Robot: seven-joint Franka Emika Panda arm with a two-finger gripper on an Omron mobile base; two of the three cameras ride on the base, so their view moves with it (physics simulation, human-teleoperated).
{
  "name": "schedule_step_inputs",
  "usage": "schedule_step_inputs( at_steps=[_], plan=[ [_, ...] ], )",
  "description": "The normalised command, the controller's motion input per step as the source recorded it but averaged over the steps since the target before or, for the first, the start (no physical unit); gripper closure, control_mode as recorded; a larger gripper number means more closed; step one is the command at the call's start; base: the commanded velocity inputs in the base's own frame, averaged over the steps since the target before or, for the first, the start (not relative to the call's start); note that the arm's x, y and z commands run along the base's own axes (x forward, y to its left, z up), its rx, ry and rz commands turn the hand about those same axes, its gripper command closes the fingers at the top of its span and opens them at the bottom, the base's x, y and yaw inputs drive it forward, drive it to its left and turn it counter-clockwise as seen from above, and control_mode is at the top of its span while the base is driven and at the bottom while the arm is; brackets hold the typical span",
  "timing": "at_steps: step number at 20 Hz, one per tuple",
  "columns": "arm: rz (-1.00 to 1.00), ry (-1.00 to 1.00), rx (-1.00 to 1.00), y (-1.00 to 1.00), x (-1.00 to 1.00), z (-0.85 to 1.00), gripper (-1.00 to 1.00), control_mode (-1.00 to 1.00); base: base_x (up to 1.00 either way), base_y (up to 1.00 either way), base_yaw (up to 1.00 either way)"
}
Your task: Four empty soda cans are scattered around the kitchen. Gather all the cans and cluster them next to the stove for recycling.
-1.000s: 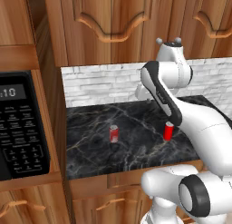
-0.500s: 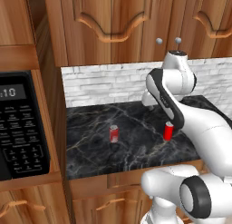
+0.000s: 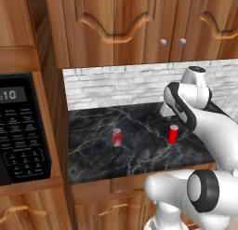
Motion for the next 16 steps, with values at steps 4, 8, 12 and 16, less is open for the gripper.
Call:
schedule_step_inputs(
  at_steps=[4, 8, 12, 16],
  plan=[
    [0.03, 0.0, -0.04, -0.29, 0.55, -0.46, -1.0, -1.0, 0.0, 0.0, 0.0],
    [0.03, 0.0, -0.03, -0.38, 0.47, -0.45, -1.0, -1.0, 0.0, 0.0, 0.0],
    [0.01, 0.01, -0.02, -0.33, 0.37, -0.43, -1.0, -1.0, 0.0, 0.0, 0.0],
    [0.0, 0.04, -0.02, -0.21, 0.32, -0.38, -1.0, -1.0, 0.0, 0.0, 0.0]
  ],
)
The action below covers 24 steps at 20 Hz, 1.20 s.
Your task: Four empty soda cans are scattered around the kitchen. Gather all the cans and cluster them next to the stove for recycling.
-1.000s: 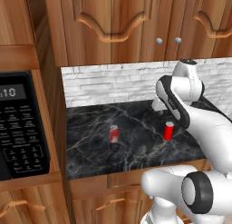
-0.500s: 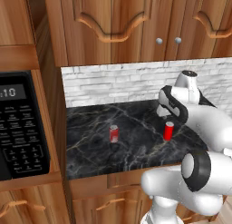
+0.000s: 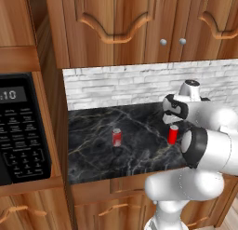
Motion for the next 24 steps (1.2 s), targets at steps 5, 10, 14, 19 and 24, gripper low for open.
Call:
schedule_step_inputs(
  at_steps=[5, 10, 14, 19, 24],
  plan=[
    [0.0, 0.02, 0.0, 0.0, 0.02, -0.01, -1.0, -1.0, 0.0, 0.0, 0.0],
    [0.0, 0.01, 0.0, 0.03, -0.05, -0.09, -1.0, -1.0, 0.0, 0.0, 0.0],
    [0.0, 0.02, -0.01, 0.14, -0.12, -0.19, -1.0, -1.0, 0.0, 0.0, 0.0],
    [0.0, 0.0, -0.01, 0.02, -0.01, -0.02, -1.0, -1.0, 0.0, 0.0, 0.0],
    [0.0, 0.0, 0.0, 0.0, 0.0, -0.09, -1.0, -1.0, 0.0, 0.0, 0.0]
  ],
)
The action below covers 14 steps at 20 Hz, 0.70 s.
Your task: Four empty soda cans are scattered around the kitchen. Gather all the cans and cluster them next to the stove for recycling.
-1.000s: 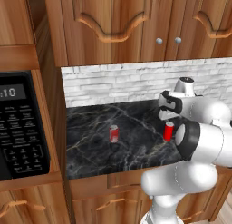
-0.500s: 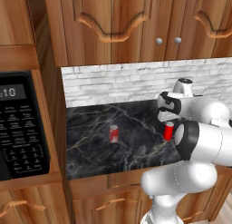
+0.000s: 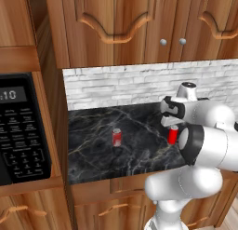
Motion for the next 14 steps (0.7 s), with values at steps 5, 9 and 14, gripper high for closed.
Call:
schedule_step_inputs(
  at_steps=[5, 9, 14],
  plan=[
    [0.0, 0.0, 0.0, 0.0, 0.0, -0.11, -1.0, -1.0, 0.0, 0.0, 0.0],
    [0.0, 0.0, -0.01, 0.0, 0.0, -0.12, -1.0, -1.0, 0.0, 0.0, 0.0],
    [0.0, 0.0, -0.02, 0.0, 0.02, -0.15, -1.0, -1.0, 0.0, 0.0, 0.0]
  ],
)
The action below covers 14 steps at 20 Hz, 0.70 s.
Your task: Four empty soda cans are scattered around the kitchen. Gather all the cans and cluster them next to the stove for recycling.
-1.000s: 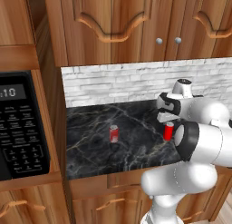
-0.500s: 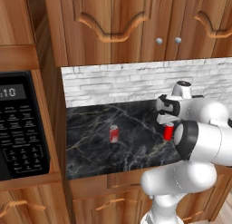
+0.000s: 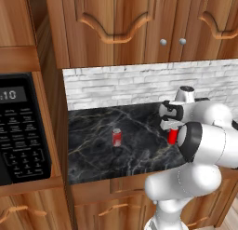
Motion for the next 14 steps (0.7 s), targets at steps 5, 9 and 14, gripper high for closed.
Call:
schedule_step_inputs(
  at_steps=[5, 9, 14],
  plan=[
    [0.0, -0.01, -0.01, 0.0, 0.06, -0.16, -1.0, -1.0, 0.0, 0.0, 0.0],
    [0.0, 0.0, -0.01, 0.0, 0.03, -0.19, -1.0, -1.0, 0.0, 0.0, 0.0],
    [0.0, 0.0, 0.0, 0.0, 0.0, -0.11, 1.0, -1.0, 0.0, 0.0, 0.0]
  ],
)
